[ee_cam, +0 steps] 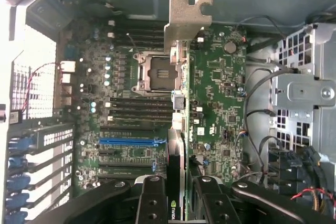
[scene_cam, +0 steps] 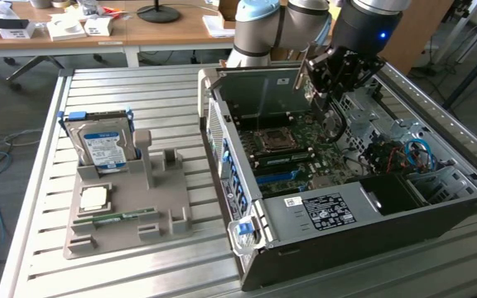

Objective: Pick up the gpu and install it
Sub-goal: 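Insert the gpu into the slot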

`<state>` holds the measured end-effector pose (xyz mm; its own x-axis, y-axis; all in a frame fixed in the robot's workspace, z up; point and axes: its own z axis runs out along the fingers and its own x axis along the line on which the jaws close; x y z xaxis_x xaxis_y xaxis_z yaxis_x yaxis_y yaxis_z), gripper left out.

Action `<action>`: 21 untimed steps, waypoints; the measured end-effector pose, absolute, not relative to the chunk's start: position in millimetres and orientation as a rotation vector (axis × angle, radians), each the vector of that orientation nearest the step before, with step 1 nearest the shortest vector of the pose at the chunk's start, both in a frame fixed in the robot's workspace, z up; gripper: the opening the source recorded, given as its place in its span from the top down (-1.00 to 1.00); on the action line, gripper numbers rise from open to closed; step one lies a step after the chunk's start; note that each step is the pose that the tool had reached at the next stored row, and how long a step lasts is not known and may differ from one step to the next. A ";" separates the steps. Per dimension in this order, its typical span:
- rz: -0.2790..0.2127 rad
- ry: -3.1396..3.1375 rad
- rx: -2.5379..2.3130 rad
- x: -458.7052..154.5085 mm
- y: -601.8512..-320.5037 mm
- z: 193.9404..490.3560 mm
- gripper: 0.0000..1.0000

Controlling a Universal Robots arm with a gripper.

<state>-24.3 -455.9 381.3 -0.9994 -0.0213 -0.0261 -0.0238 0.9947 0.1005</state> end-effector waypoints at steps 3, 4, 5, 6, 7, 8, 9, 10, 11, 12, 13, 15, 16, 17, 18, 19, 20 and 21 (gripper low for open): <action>0.158 3.113 -0.082 -24.3 -455.9 381.1 0.47; 0.158 3.114 -0.095 -24.4 -455.9 381.1 0.47; 0.158 3.114 -0.108 -24.3 -455.9 380.9 0.47; 0.159 3.114 -0.121 -24.4 -455.9 380.9 0.47; 0.159 3.113 -0.133 -24.4 -455.9 380.8 0.47; 0.159 3.113 -0.144 -24.3 -455.9 380.7 0.47; 0.159 3.113 -0.154 -24.3 -455.9 380.6 0.47; 0.159 3.113 -0.163 -24.3 -455.9 380.6 0.47; 0.159 3.113 -0.173 -24.3 -455.9 380.5 0.47; 0.159 3.113 -0.182 -24.3 -455.9 380.3 0.47; 0.159 3.113 -0.191 -24.4 -455.9 380.3 0.47; 0.160 3.113 -0.211 -24.3 -455.9 380.1 0.47; 0.160 3.112 -0.228 -24.3 -455.9 379.9 0.47; 0.160 3.111 -0.250 -24.3 -455.9 379.7 0.47; 0.160 3.110 -0.276 -24.3 -455.9 379.6 0.47; 0.161 3.108 -0.302 -24.3 -455.9 379.4 0.47; 0.161 3.106 -0.329 -24.3 -455.9 379.3 0.47; 0.161 3.104 -0.357 -24.3 -455.9 379.1 0.47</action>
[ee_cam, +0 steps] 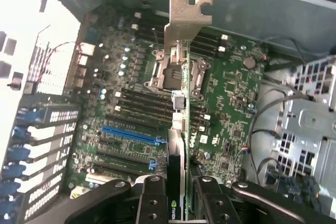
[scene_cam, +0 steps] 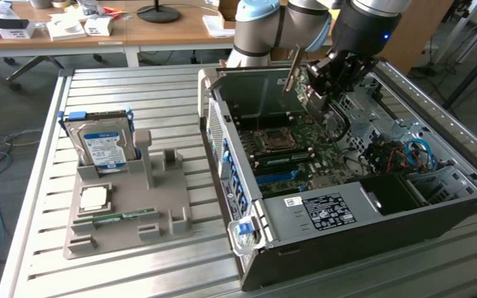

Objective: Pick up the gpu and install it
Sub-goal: 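Insert the gpu into the slot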

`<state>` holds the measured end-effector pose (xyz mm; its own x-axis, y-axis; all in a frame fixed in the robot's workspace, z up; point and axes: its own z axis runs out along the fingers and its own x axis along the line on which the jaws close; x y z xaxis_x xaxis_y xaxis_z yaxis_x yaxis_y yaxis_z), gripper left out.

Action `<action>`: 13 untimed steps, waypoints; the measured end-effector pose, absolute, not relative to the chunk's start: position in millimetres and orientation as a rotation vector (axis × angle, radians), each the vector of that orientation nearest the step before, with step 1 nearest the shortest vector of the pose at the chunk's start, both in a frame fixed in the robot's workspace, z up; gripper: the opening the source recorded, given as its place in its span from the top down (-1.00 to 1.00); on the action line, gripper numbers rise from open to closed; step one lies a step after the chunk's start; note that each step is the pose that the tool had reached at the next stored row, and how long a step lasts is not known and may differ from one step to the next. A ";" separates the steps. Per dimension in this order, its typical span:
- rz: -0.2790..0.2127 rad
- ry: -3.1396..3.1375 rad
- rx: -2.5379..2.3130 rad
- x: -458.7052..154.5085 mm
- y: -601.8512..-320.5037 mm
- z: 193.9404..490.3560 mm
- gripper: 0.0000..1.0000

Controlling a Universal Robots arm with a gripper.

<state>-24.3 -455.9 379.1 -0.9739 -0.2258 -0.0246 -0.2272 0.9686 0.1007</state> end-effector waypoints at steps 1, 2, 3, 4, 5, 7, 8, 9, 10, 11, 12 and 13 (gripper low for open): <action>0.161 3.102 -0.382 -24.3 -455.9 378.9 0.47; 0.161 3.100 -0.406 -24.3 -455.9 378.7 0.47; 0.162 3.097 -0.428 -24.4 -455.9 378.6 0.47; 0.162 3.095 -0.450 -24.3 -455.9 378.4 0.47; 0.162 3.093 -0.470 -24.4 -455.9 378.3 0.47; 0.162 3.088 -0.510 -24.4 -455.9 378.0 0.47; 0.162 3.085 -0.531 -24.3 -455.9 377.8 0.47; 0.162 3.082 -0.552 -24.4 -455.9 377.7 0.47; 0.162 3.079 -0.571 -24.4 -455.9 377.5 0.47; 0.162 3.076 -0.591 -24.3 -455.9 377.4 0.47; 0.163 3.072 -0.614 -24.3 -455.9 377.2 0.47; 0.163 3.068 -0.637 -24.3 -455.9 377.1 0.47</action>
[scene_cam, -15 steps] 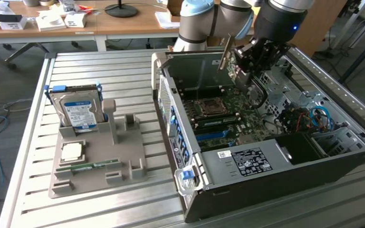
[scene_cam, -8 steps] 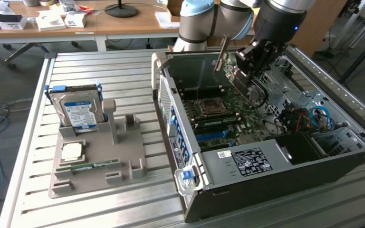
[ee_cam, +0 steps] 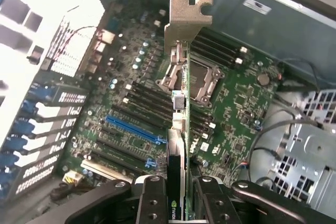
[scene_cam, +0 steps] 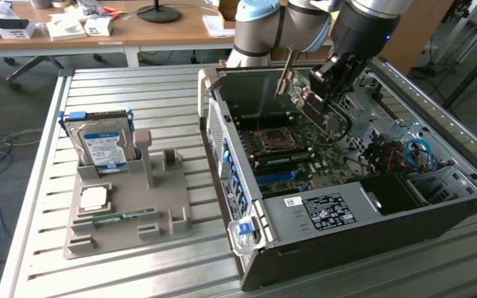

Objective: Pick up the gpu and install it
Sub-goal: 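Insert the gpu into the slot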

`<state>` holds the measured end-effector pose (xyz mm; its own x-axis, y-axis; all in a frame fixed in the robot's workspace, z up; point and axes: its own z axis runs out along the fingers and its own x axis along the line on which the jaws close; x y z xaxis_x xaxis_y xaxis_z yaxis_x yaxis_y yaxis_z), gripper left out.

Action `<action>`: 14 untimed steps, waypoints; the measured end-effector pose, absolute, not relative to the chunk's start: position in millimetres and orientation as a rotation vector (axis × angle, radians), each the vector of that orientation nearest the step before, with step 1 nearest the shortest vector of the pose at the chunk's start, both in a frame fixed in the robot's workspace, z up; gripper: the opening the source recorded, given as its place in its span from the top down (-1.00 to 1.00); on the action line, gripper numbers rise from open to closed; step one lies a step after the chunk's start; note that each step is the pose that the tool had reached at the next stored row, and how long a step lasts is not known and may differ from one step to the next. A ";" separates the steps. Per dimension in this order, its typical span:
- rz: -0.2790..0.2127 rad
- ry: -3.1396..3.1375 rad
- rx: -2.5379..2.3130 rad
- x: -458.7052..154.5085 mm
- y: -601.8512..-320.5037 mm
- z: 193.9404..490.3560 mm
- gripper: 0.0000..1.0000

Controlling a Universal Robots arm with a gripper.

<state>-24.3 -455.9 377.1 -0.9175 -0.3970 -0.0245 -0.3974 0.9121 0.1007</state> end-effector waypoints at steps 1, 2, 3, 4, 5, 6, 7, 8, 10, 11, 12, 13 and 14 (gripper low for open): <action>0.163 3.064 -0.661 -24.4 -455.9 377.0 0.47; 0.163 3.060 -0.685 -24.3 -455.9 376.9 0.47; 0.163 3.055 -0.707 -24.4 -455.9 376.7 0.47; 0.163 3.051 -0.728 -24.4 -455.9 376.6 0.47; 0.163 3.047 -0.748 -24.3 -455.9 376.5 0.47; 0.163 3.043 -0.767 -24.4 -455.9 376.4 0.47; 0.163 3.039 -0.785 -24.3 -455.9 376.3 0.47; 0.163 3.036 -0.801 -24.3 -455.9 376.2 0.47; 0.163 3.028 -0.833 -24.4 -455.9 376.0 0.47; 0.163 3.024 -0.849 -24.4 -455.9 375.9 0.47; 0.163 3.020 -0.866 -24.3 -455.9 375.7 0.47; 0.163 3.016 -0.882 -24.3 -455.9 375.6 0.47; 0.163 3.012 -0.897 -24.4 -455.9 375.4 0.47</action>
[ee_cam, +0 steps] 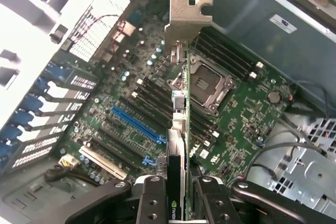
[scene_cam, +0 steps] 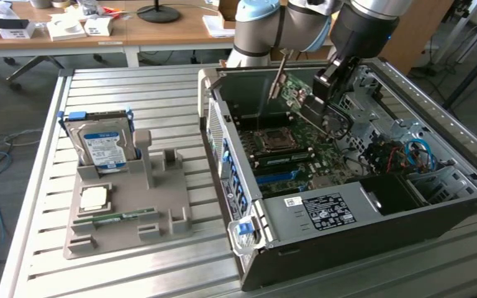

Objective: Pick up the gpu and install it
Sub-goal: 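Insert the gpu into the slot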

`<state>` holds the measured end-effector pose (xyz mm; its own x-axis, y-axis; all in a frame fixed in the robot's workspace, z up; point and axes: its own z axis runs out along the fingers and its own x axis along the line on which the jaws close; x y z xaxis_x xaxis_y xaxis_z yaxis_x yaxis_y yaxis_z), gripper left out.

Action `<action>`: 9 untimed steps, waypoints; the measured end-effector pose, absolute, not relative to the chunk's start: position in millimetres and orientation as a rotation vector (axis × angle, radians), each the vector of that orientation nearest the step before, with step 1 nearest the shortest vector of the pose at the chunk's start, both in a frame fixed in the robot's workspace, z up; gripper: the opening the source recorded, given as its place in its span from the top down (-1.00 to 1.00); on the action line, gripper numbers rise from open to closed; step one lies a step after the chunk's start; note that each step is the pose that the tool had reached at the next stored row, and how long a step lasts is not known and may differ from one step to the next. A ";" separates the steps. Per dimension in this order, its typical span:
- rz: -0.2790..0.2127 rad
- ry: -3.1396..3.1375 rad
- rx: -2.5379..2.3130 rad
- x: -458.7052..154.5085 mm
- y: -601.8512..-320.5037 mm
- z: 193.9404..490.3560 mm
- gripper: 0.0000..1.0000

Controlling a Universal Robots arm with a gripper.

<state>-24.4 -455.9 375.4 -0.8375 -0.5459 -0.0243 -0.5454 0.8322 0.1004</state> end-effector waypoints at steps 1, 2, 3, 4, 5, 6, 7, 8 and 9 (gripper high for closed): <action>-0.162 -2.997 0.908 -24.4 -455.9 375.2 0.47; -0.161 -2.992 0.922 -24.3 -455.9 375.1 0.47; -0.161 -2.987 0.936 -24.3 -455.9 374.9 0.47; -0.160 -2.982 0.951 -24.3 -455.9 374.9 0.47; -0.160 -2.975 0.969 -24.4 -455.9 374.8 0.47; -0.160 -2.966 0.996 -24.3 -455.8 374.6 0.47; -0.160 -2.956 1.022 -24.3 -455.8 374.5 0.47; -0.159 -2.945 1.048 -24.3 -455.9 374.3 0.47; -0.159 -2.935 1.076 -24.3 -455.9 374.2 0.47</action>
